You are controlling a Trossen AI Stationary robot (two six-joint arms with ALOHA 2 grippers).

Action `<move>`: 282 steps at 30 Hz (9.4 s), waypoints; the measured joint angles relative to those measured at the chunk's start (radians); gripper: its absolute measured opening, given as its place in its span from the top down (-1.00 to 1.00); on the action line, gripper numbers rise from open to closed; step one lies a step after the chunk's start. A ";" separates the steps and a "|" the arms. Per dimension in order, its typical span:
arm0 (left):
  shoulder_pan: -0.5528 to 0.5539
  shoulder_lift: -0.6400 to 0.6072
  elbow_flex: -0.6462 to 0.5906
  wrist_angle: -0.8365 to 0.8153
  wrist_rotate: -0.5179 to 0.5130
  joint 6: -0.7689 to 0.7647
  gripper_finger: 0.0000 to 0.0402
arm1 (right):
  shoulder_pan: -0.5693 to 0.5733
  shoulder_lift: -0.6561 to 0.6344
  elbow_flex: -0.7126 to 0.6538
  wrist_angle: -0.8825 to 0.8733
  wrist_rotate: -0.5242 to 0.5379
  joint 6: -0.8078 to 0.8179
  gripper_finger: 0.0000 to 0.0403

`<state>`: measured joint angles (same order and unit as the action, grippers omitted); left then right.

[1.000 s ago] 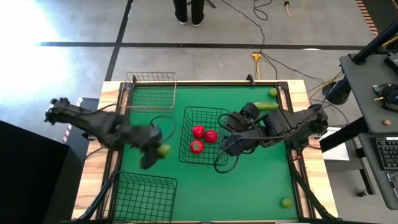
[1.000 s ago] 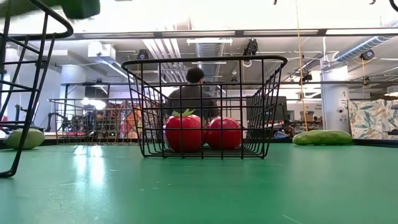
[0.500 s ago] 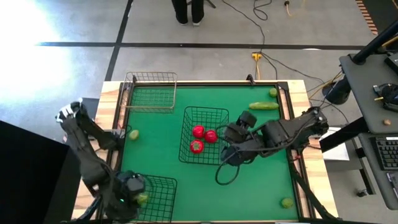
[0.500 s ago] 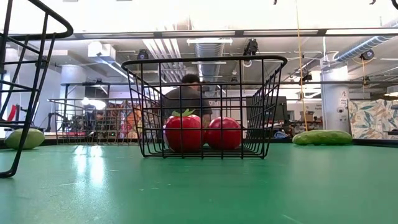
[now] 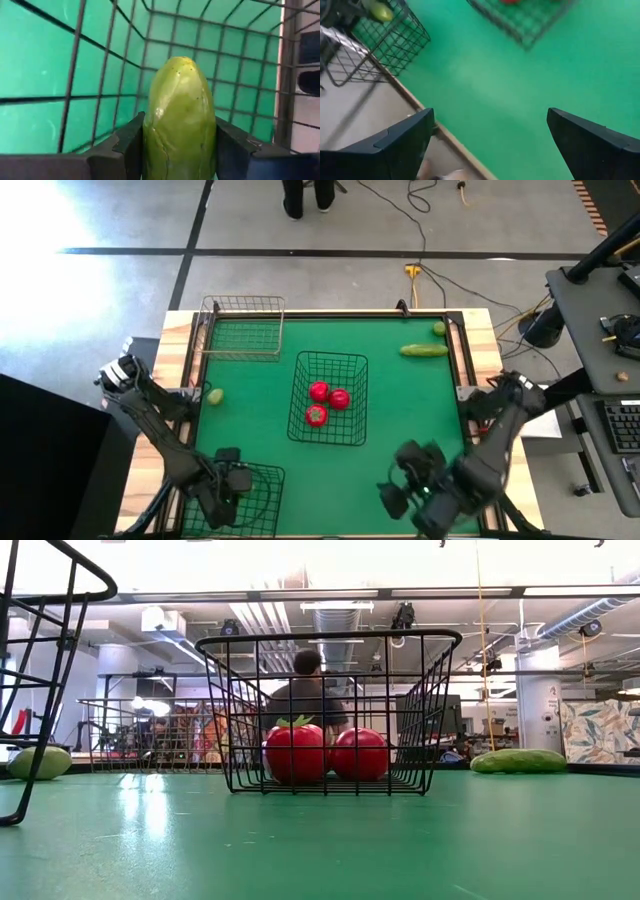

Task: Sort produce into baskets
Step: Put the left cucumber into the bottom black wire basket, then put the cucumber into the bottom black wire basket

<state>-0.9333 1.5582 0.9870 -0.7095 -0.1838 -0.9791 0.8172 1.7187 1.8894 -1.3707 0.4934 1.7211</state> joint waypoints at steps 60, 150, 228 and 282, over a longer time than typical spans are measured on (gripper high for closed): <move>0.569 -0.149 0.511 -0.229 -0.410 0.246 -0.02 | -0.690 -0.802 -0.562 -0.201 0.382 -0.272 -0.89; 0.716 -0.332 0.226 0.419 0.051 0.426 -0.02 | -0.171 -0.290 -0.667 0.587 -0.046 -0.869 0.11; 0.409 0.545 0.713 0.318 -0.120 0.359 -0.13 | 0.235 0.233 0.155 0.022 0.085 -0.220 -0.39; 0.367 0.756 1.288 -0.417 -0.178 0.390 0.23 | 0.272 0.233 0.152 0.173 0.157 -0.195 -0.36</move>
<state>-0.5666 2.3138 2.2749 -1.1266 -0.3618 -0.5895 1.0889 1.9522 2.0418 -1.1980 0.6505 1.5261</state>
